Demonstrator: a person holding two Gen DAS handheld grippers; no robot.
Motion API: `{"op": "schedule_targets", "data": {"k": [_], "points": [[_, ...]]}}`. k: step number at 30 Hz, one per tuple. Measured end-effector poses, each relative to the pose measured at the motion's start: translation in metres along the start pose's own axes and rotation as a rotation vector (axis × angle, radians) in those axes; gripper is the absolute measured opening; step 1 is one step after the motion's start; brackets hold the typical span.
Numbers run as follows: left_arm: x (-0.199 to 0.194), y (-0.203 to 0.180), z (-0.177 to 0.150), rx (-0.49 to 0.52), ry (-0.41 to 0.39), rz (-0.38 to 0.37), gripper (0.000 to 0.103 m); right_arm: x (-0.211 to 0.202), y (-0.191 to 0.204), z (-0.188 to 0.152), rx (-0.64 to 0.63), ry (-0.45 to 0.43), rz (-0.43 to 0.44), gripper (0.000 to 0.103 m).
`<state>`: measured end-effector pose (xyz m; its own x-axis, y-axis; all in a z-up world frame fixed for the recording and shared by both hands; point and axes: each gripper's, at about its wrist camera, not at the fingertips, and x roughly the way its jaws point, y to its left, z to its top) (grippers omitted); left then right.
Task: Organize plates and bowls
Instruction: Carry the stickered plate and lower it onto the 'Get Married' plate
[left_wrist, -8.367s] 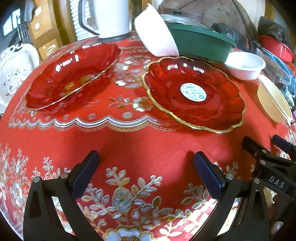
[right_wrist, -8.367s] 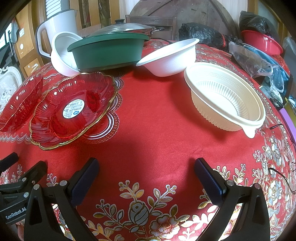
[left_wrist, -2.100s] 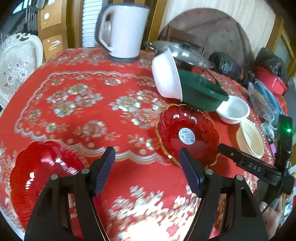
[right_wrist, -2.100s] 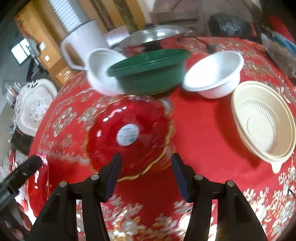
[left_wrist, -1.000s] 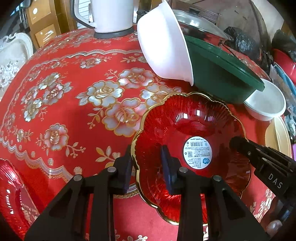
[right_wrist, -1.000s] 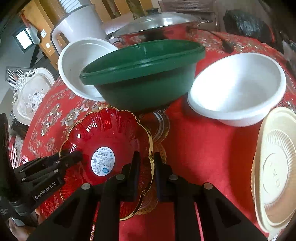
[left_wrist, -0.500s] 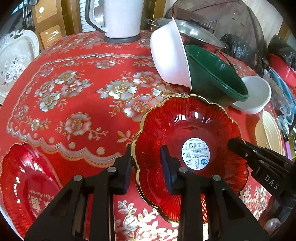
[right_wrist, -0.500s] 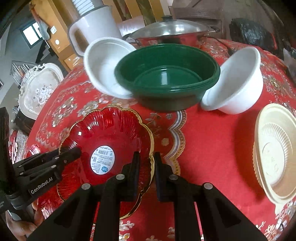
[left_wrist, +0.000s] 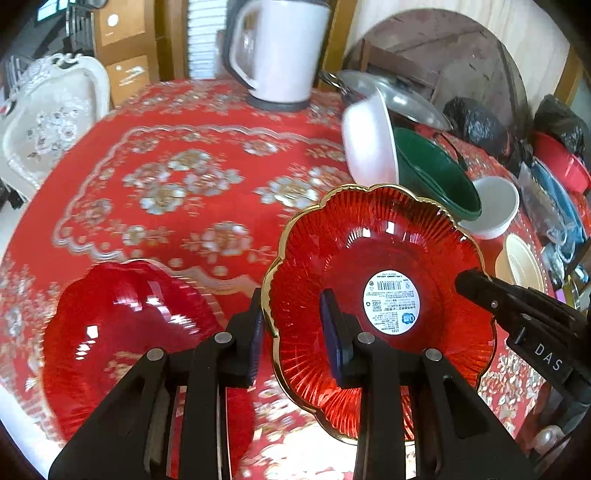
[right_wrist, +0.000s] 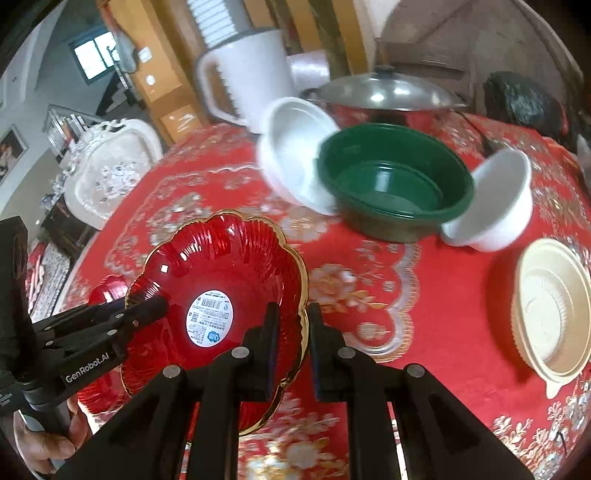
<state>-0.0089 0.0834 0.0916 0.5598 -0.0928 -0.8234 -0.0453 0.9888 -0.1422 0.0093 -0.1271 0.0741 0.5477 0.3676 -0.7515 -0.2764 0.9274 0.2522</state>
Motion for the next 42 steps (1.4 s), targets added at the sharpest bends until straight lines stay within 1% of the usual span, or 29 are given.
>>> {"op": "schedule_targets", "data": {"k": [5, 11, 18, 24, 28, 34, 38, 42], "points": [[-0.025, 0.029, -0.006, -0.035, -0.043, 0.021, 0.029, -0.001, 0.031, 0.000, -0.044, -0.011, 0.027, 0.013], [-0.041, 0.064, -0.020, -0.072, -0.062, 0.055, 0.029, 0.007, 0.066, -0.004, -0.093, 0.003, 0.056, 0.013], [-0.050, 0.103, -0.038, -0.112, -0.061, 0.107, 0.029, 0.020, 0.112, -0.012, -0.164, 0.027, 0.085, 0.013], [-0.045, 0.134, -0.053, -0.145, -0.036, 0.133, 0.029, 0.034, 0.143, -0.019, -0.213, 0.058, 0.098, 0.014], [-0.039, 0.147, -0.062, -0.152, -0.018, 0.149, 0.029, 0.048, 0.159, -0.027, -0.246, 0.089, 0.091, 0.014], [-0.033, 0.154, -0.070, -0.161, -0.002, 0.160, 0.029, 0.061, 0.172, -0.037, -0.281, 0.127, 0.076, 0.016], [-0.031, 0.158, -0.071, -0.163, -0.003, 0.171, 0.029, 0.066, 0.179, -0.039, -0.305, 0.137, 0.056, 0.017], [-0.026, 0.164, -0.074, -0.172, 0.009, 0.174, 0.029, 0.072, 0.183, -0.041, -0.311, 0.151, 0.055, 0.017]]}}
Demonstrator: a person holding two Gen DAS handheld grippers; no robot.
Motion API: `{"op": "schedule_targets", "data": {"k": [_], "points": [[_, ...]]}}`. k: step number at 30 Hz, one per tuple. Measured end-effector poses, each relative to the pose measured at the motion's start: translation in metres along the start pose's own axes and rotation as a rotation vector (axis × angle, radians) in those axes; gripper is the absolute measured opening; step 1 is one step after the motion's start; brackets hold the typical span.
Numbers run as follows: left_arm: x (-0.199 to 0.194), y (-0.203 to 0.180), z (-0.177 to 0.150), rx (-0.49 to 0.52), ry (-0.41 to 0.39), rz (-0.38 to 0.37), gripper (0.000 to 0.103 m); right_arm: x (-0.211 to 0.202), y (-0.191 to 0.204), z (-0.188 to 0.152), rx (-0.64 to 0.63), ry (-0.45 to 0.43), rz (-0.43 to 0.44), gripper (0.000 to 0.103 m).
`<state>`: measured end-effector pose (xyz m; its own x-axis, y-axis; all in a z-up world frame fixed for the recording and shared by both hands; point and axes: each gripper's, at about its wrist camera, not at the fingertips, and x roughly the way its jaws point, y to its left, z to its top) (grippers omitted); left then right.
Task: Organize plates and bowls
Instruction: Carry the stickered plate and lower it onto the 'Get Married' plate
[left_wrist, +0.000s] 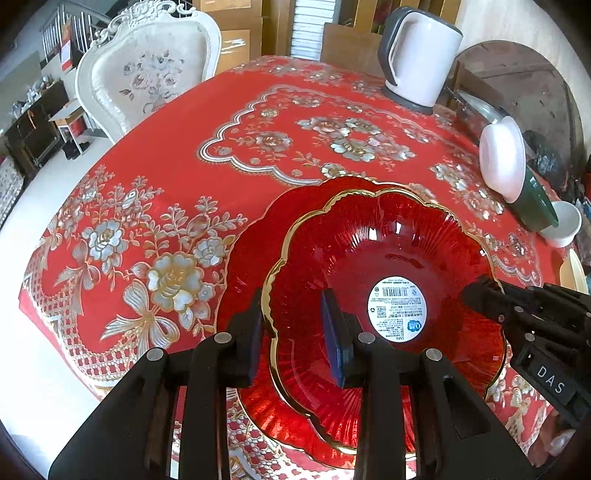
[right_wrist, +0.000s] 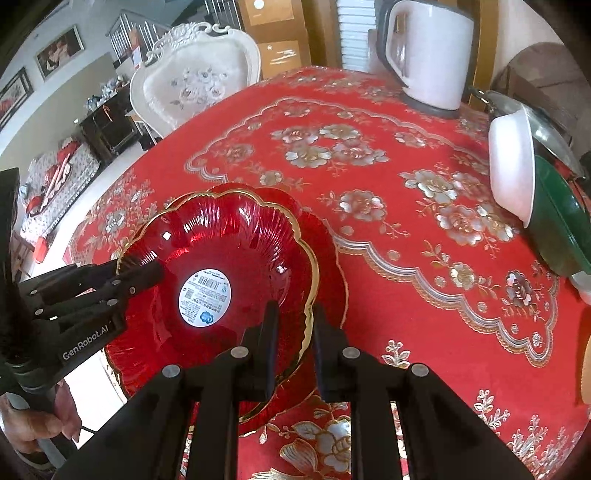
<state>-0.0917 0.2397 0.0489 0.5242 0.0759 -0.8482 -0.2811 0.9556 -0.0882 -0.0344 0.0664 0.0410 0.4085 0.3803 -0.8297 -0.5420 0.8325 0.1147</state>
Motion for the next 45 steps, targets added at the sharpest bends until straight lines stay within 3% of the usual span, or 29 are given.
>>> {"op": "schedule_targets", "data": {"k": [11, 23, 38, 45], "points": [[0.010, 0.002, -0.002, -0.010, 0.010, 0.011, 0.029, 0.016, 0.008, -0.001, -0.030, 0.036, -0.033, 0.020], [0.009, 0.000, -0.007, -0.001, -0.039, 0.023, 0.031, 0.021, 0.016, -0.001, -0.072, 0.035, -0.078, 0.025], [0.006, 0.006, -0.005, -0.014, -0.033, 0.000, 0.031, 0.026, 0.015, 0.000, -0.063, 0.047, -0.058, 0.025], [-0.001, 0.002, -0.002, 0.007, -0.075, 0.047, 0.032, 0.031, 0.021, -0.001, -0.104, 0.057, -0.098, 0.025]]}}
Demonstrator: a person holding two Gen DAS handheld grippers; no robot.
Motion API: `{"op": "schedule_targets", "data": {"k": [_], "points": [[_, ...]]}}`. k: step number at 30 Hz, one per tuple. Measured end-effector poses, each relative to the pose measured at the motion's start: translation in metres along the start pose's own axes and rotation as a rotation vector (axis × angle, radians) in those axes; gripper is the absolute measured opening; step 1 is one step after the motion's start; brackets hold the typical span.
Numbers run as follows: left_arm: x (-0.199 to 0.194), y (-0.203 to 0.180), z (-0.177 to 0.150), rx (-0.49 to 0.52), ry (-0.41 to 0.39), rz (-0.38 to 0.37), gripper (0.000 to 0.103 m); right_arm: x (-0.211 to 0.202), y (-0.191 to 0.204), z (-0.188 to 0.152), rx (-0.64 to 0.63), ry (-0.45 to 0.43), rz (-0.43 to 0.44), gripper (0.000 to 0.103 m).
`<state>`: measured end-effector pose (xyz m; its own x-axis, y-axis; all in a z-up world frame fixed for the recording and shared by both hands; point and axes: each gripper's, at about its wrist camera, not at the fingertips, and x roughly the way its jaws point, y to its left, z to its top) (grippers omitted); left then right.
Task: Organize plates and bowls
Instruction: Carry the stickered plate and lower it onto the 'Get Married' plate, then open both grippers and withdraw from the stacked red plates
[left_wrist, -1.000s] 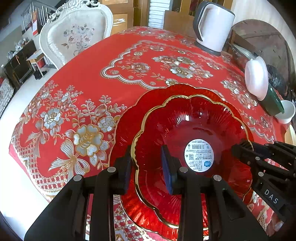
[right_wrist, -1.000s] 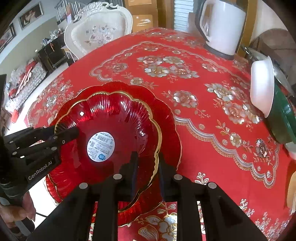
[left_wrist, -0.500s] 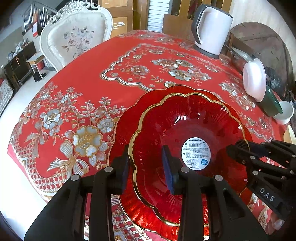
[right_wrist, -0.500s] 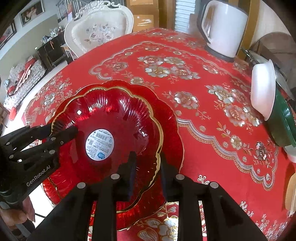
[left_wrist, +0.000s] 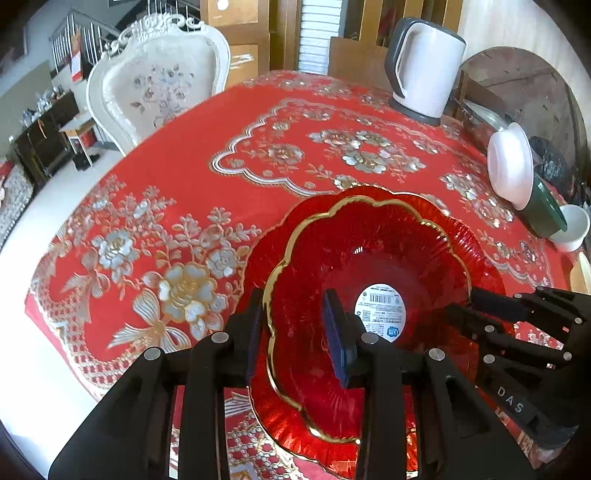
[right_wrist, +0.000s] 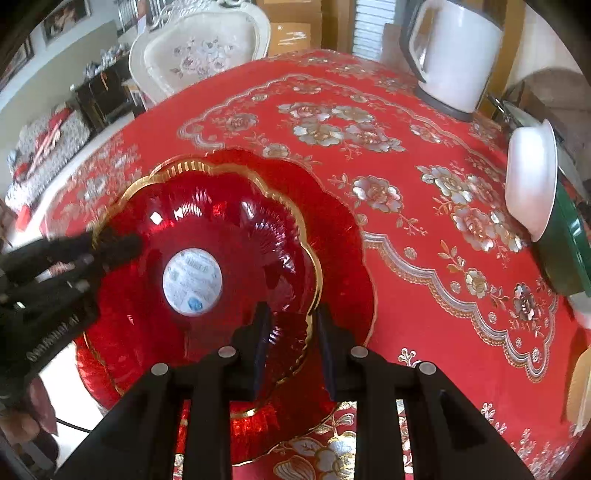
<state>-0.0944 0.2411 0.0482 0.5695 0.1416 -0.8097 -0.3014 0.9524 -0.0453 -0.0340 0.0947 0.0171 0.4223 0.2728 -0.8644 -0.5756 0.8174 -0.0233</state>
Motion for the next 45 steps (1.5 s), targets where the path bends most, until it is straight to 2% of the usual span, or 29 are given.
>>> {"op": "schedule_targets", "data": {"k": [10, 20, 29, 32, 45], "points": [[-0.006, 0.005, 0.004, -0.037, -0.026, -0.018, 0.033, -0.005, -0.004, 0.000, 0.026, -0.028, 0.004, 0.025], [-0.009, -0.013, 0.005, -0.033, -0.027, -0.053, 0.033, -0.024, -0.014, -0.005, 0.092, -0.087, 0.084, 0.025], [-0.016, -0.048, 0.010, 0.006, -0.035, -0.103, 0.033, -0.041, -0.032, -0.014, 0.148, -0.135, 0.089, 0.031], [-0.016, -0.065, 0.012, 0.026, -0.026, -0.132, 0.033, -0.045, -0.047, -0.021, 0.186, -0.142, 0.082, 0.040], [-0.021, -0.142, 0.019, 0.157, -0.017, -0.199, 0.033, -0.062, -0.125, -0.055, 0.348, -0.150, 0.037, 0.041]]}}
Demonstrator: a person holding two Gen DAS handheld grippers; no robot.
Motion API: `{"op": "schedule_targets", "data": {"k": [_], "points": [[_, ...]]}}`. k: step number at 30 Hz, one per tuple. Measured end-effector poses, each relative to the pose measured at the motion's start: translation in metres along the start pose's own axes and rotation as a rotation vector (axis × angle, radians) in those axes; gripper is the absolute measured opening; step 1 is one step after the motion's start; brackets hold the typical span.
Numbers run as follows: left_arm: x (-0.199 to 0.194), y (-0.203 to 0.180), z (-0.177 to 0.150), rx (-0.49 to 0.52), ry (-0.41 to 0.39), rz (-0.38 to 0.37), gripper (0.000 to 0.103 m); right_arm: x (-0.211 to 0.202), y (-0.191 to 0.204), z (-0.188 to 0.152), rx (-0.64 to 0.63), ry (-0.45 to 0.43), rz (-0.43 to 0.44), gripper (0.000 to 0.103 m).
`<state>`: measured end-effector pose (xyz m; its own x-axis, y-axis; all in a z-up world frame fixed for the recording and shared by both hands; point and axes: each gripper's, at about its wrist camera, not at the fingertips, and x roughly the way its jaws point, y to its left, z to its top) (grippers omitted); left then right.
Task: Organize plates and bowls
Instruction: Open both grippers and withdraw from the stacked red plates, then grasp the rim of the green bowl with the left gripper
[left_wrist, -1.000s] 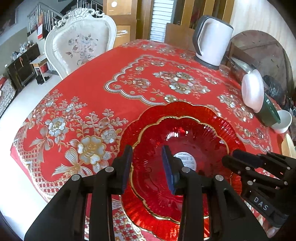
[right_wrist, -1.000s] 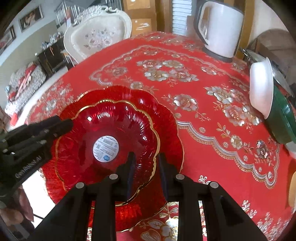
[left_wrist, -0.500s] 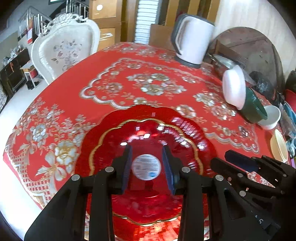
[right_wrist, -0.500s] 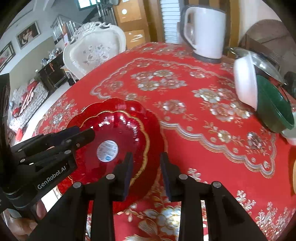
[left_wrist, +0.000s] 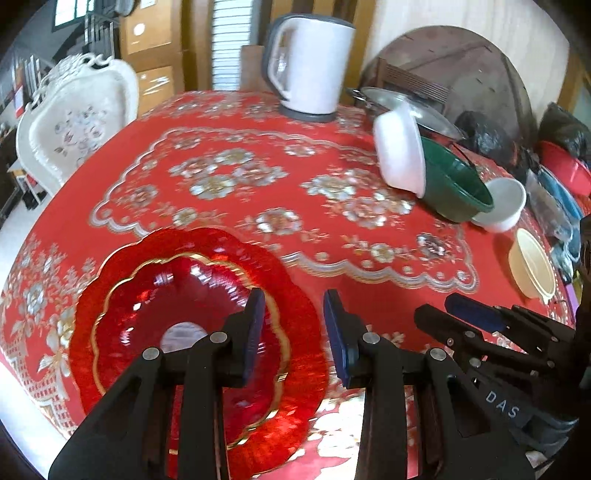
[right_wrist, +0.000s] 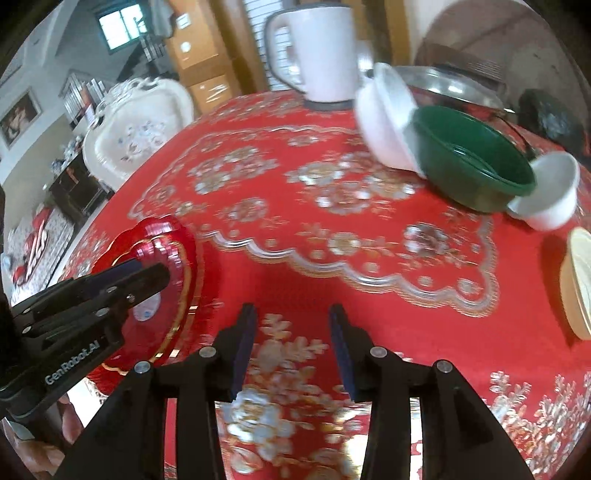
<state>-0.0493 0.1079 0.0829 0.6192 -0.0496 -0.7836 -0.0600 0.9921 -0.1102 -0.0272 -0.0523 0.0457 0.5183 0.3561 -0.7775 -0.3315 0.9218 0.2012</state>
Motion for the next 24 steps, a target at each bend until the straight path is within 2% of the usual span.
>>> {"op": "schedule_targets", "data": {"k": [10, 24], "points": [[0.017, -0.063, 0.024, 0.083, 0.039, -0.066, 0.033, -0.018, -0.063, 0.000, 0.105, -0.025, -0.042, 0.041], [0.066, -0.156, 0.081, 0.068, 0.126, -0.153, 0.033, -0.029, -0.140, -0.005, 0.214, -0.025, -0.064, 0.041]]}}
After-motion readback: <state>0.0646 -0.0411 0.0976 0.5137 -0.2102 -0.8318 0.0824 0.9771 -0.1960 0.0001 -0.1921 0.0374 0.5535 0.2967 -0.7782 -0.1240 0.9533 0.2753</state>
